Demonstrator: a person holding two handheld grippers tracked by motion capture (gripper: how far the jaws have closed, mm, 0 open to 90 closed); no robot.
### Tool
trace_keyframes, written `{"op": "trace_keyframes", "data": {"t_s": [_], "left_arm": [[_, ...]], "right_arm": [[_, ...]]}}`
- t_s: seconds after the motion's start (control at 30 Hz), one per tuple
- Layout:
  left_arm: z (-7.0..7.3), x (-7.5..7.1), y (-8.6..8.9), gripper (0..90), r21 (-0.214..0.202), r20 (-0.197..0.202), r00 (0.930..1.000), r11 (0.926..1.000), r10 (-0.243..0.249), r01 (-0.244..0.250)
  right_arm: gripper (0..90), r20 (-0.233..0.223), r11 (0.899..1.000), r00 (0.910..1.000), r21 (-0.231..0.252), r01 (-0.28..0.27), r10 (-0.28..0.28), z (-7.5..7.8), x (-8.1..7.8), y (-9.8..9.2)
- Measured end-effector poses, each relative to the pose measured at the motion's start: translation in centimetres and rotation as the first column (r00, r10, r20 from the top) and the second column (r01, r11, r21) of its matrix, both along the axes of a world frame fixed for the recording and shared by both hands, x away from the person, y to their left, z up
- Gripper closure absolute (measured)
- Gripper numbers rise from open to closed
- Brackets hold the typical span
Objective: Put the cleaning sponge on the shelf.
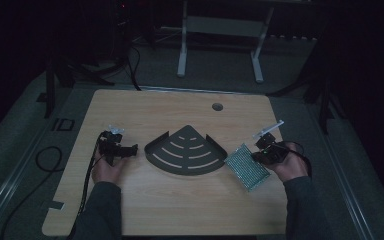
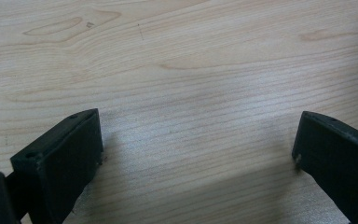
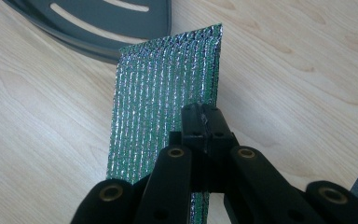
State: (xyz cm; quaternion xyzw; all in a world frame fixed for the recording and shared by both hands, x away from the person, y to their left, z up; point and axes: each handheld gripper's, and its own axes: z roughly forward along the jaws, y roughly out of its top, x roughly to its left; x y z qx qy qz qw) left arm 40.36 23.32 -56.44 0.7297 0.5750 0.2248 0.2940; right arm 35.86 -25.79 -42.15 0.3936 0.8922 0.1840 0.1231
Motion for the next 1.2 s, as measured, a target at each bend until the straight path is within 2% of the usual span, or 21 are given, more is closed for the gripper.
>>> {"op": "trace_keyframes", "data": {"t_s": [0.43, 0.9, 1.2], "left_arm": [[0.0, 0.0, 0.0, 2.1, 0.0, 0.0, 1.0, 1.0, 0.0, 0.0], [0.0, 0.0, 0.0, 2.1, 0.0, -0.001, 1.0, 1.0, 0.0, 0.0], [0.0, 0.0, 0.0, 2.1, -0.002, 0.0, 1.0, 1.0, 0.001, -0.001]], "right_arm": [[89.8, 0.026, 1.0, 0.9994, 0.002, -0.022, 0.022, 0.9, 1.0, 1.2], [89.8, 0.049, 0.997, 0.9962, 0.008, -0.073, 0.072, 1.6, 2.5, 3.2], [89.8, 0.06, 0.997, 0.9956, 0.014, -0.073, 0.072, 2.0, 3.3, 3.6]]}}
